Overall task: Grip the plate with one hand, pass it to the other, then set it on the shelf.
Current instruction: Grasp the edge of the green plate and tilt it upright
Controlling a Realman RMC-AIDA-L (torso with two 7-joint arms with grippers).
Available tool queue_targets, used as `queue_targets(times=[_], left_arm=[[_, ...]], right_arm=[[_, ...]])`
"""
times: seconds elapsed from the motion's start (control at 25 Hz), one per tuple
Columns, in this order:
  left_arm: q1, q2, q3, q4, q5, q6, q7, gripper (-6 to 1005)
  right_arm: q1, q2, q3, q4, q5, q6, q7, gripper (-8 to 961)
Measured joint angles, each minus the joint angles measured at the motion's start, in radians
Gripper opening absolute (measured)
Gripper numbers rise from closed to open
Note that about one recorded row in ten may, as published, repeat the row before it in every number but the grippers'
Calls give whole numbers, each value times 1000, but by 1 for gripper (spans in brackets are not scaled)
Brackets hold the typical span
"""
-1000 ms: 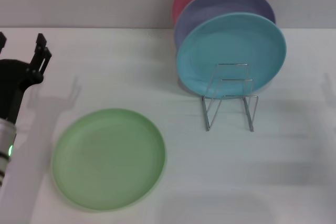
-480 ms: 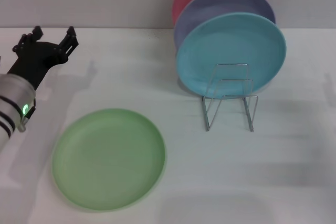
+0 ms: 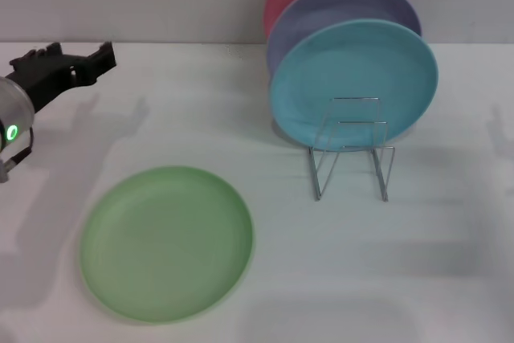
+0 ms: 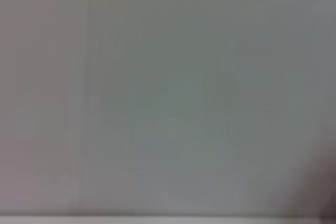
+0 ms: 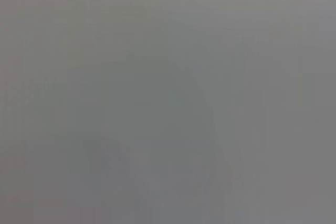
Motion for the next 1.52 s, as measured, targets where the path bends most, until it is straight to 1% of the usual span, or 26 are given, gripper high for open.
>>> queue_targets(times=[0.04,0.12,0.16,0.2,0.24,0.32,0.36,0.56,0.64,0.72,0.8,0.84,0.92,1.0,1.04,1.16,1.2,1.24,1.4,1.52], left_arm=[[0,0,0,0,0,0,0,758],[15,-21,-52,-73,1,-146,46,756],[19,-29,-72,-100,1,-205,62,754],[26,-51,-135,-170,3,-387,94,753],[26,-51,-135,-170,3,-387,94,752],[26,-59,-181,-218,3,-520,104,750],[25,-61,-203,-246,1,-596,104,749],[20,-62,-264,-351,-3,-873,85,743],[13,-62,-293,-374,-4,-981,78,740],[6,-62,-314,-379,-6,-1038,72,738],[-10,-62,-350,-373,-5,-1125,59,736],[-10,-62,-350,-373,-5,-1125,59,735],[-22,-62,-361,-352,-2,-1168,57,732],[-40,-61,-363,-312,11,-1203,58,730],[-40,-61,-363,-312,11,-1203,58,729],[-62,-61,-363,-257,34,-1220,57,725],[-81,-61,-363,-222,50,-1222,57,724],[-81,-61,-363,-222,50,-1222,57,723],[-122,-62,-358,-143,76,-1220,61,718],[-139,-62,-357,-118,89,-1219,64,715]], right_arm=[[0,0,0,0,0,0,0,633],[4,0,1,0,0,1,0,632],[6,0,1,0,0,1,0,632],[8,0,2,0,0,2,0,632],[8,0,2,0,0,2,0,632],[12,0,4,0,0,2,0,633],[14,0,4,-1,0,2,0,633],[29,-3,6,-10,2,4,-3,632],[39,-4,6,-17,2,4,-4,632],[47,-5,7,-24,3,4,-4,632],[53,-5,9,-26,3,4,-5,633],[53,-5,9,-26,3,4,-5,633],[56,-6,16,-28,3,5,-6,633],[60,-6,22,-33,4,6,-6,633],[60,-6,22,-33,4,6,-6,632],[62,-6,22,-36,3,11,-6,632],[62,-6,22,-38,3,14,-6,632],[62,-6,22,-38,3,14,-6,633],[54,-6,22,-39,3,12,-6,633],[52,-6,22,-39,3,8,-6,632]])
